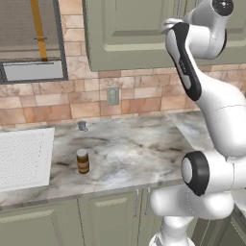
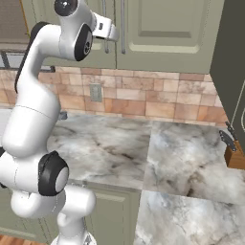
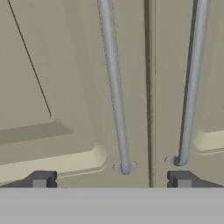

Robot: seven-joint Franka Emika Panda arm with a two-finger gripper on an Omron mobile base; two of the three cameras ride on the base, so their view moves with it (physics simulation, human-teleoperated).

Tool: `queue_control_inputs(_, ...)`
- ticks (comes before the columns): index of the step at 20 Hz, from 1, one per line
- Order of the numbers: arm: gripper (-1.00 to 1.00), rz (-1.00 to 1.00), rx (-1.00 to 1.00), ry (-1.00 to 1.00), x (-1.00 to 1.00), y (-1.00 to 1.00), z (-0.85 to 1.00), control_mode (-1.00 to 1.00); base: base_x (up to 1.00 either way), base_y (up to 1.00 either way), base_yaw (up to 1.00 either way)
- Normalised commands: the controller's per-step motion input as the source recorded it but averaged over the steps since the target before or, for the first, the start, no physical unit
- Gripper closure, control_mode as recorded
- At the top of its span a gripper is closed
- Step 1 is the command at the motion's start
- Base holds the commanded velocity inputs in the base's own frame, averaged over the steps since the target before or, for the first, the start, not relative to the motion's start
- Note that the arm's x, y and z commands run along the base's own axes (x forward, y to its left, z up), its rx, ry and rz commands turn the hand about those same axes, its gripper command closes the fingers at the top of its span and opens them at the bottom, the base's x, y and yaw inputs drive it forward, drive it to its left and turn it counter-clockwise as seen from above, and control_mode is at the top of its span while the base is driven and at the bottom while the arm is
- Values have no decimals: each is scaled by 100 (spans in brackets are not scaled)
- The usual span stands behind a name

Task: Open the cabinet. Pick the bar soap and place it next to the sink. Then close the cabinet.

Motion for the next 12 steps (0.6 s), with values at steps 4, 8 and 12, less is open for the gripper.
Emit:
queue_control_inputs(4, -100, 0, 0, 0, 40, 0, -9, -100, 0, 0, 0)
queue_control_inputs(8, 100, 1, 0, 0, 41, 0, -10, -100, 0, 0, 0)
queue_control_inputs(12, 100, 2, 0, -2, 39, 0, -11, -100, 0, 0, 0)
